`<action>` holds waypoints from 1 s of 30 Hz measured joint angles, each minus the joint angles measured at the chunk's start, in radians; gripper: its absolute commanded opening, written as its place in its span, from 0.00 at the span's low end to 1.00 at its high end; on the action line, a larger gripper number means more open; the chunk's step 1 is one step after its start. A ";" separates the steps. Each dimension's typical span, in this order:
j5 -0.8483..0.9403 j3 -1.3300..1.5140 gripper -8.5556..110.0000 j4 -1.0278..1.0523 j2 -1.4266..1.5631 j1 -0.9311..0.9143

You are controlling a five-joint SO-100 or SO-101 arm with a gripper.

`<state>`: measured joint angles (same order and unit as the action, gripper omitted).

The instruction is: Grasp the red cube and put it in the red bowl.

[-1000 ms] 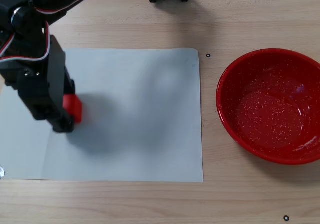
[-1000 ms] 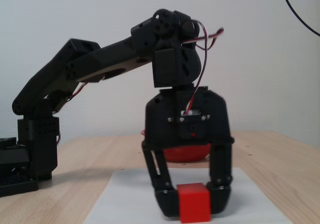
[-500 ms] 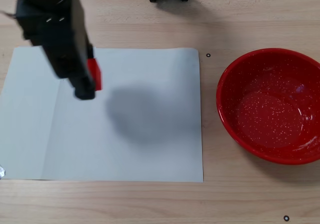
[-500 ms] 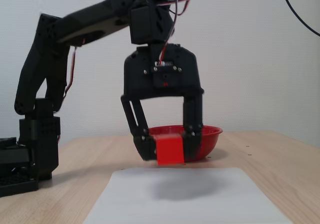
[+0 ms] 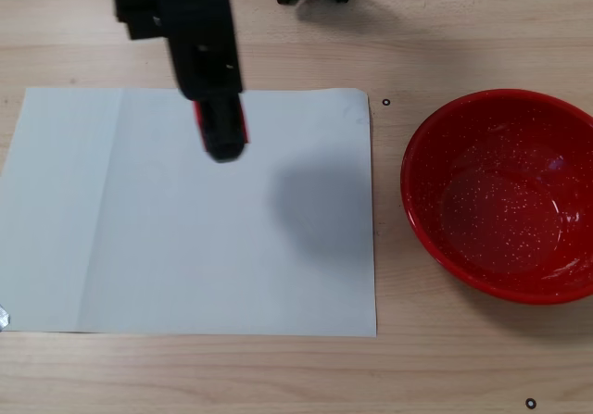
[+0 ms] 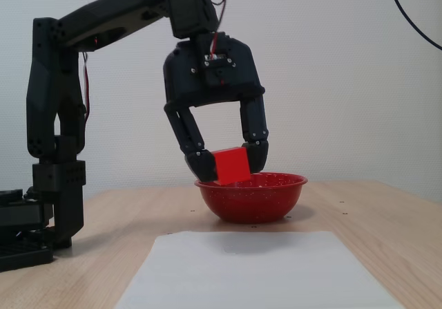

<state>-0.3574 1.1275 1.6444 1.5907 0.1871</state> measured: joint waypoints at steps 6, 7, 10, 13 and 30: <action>0.060 -0.011 0.07 0.015 0.000 -0.158; 0.067 -0.021 0.07 0.015 0.000 -0.181; 0.098 -0.054 0.07 0.003 0.000 -0.250; 0.118 -0.067 0.07 -0.023 0.002 -0.319; 0.186 0.037 0.07 -0.298 0.055 -0.629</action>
<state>-0.1718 1.1643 1.3468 1.6460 -0.4418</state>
